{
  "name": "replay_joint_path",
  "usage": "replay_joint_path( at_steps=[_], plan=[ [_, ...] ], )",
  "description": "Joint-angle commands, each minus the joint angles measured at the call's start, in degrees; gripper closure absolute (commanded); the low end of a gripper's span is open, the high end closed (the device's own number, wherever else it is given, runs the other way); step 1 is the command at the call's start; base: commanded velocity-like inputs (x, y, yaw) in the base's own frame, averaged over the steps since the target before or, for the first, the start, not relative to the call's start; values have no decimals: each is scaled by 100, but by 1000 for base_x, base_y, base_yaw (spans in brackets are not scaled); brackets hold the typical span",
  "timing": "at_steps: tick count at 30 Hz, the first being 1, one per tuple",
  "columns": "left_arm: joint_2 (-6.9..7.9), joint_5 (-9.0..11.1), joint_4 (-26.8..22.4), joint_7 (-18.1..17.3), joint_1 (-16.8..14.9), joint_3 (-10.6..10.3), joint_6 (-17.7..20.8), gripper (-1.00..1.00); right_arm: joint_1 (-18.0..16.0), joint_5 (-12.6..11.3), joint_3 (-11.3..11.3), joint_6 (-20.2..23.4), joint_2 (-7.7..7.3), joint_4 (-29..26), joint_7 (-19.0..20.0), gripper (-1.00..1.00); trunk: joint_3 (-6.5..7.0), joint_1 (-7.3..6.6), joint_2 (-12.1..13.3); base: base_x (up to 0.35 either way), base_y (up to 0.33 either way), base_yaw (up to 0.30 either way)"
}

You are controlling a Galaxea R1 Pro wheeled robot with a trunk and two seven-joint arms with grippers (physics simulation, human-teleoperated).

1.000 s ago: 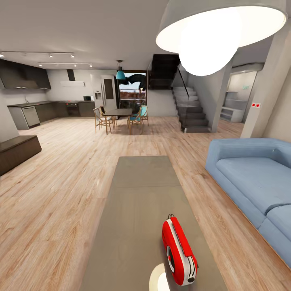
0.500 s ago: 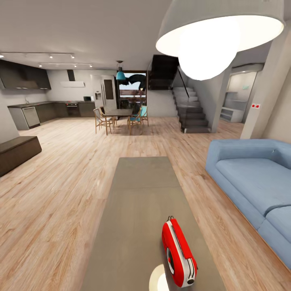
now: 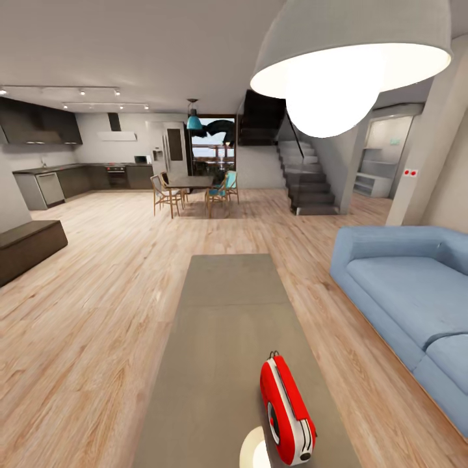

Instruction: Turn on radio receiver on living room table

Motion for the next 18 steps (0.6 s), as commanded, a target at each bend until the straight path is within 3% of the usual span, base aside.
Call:
replay_joint_path(
  at_steps=[1, 18],
  plan=[
    [0, 0, 0, 0, 0, 0, 0, -100, 0, 0, 0, 0, 0, 0, 0, -100, 19, -23, 42, 0, 0, 0],
    [0, 0, 0, 0, 0, 1, 0, -100, 0, 0, 0, 0, 0, 0, 0, -100, 324, -396, 723, 0, 0, 0]
  ],
)
